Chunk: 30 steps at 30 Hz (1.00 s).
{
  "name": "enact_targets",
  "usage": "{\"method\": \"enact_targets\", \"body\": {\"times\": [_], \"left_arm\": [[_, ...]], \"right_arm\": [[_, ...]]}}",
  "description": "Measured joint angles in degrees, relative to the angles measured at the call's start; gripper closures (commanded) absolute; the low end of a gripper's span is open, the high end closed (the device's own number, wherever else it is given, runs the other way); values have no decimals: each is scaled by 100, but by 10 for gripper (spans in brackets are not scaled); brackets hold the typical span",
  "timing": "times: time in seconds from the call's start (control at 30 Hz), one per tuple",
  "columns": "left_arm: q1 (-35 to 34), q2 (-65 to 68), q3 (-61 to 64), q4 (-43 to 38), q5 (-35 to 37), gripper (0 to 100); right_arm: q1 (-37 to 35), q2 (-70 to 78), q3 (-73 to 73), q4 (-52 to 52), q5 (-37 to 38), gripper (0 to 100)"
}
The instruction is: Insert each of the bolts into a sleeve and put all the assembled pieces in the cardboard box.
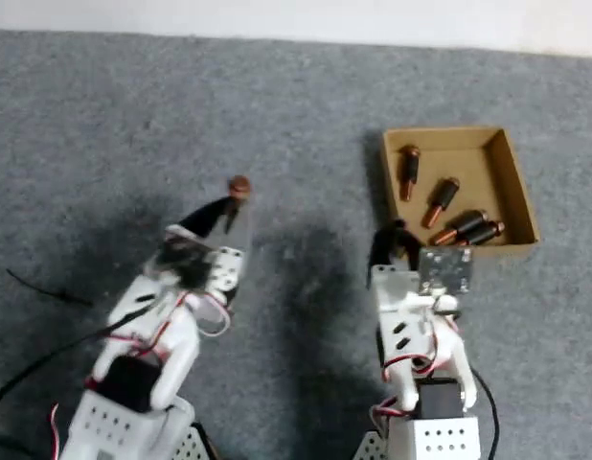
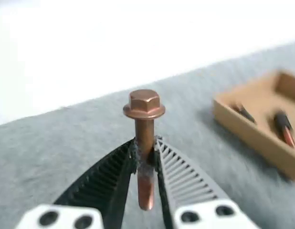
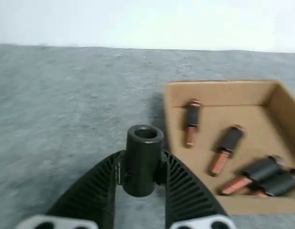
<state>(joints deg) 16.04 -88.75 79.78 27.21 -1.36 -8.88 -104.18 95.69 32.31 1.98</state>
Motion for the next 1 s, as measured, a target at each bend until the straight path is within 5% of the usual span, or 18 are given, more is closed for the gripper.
{"method": "enact_targets", "body": {"times": [0.4, 0.67, 0.83, 1.0], "left_arm": [[-396, -1459, 352, -114, 536, 993], [-273, -1459, 202, -422, 695, 993], [114, -1459, 176, -492, 905, 993], [466, -1459, 44, -545, 1899, 992]], "right_arm": [[-1846, 0, 0, -1969, 9, 993], [-3051, 0, 0, -1785, 1327, 993], [-3165, 0, 0, -1486, 1459, 993], [-3165, 0, 0, -1442, 1468, 993]]}}
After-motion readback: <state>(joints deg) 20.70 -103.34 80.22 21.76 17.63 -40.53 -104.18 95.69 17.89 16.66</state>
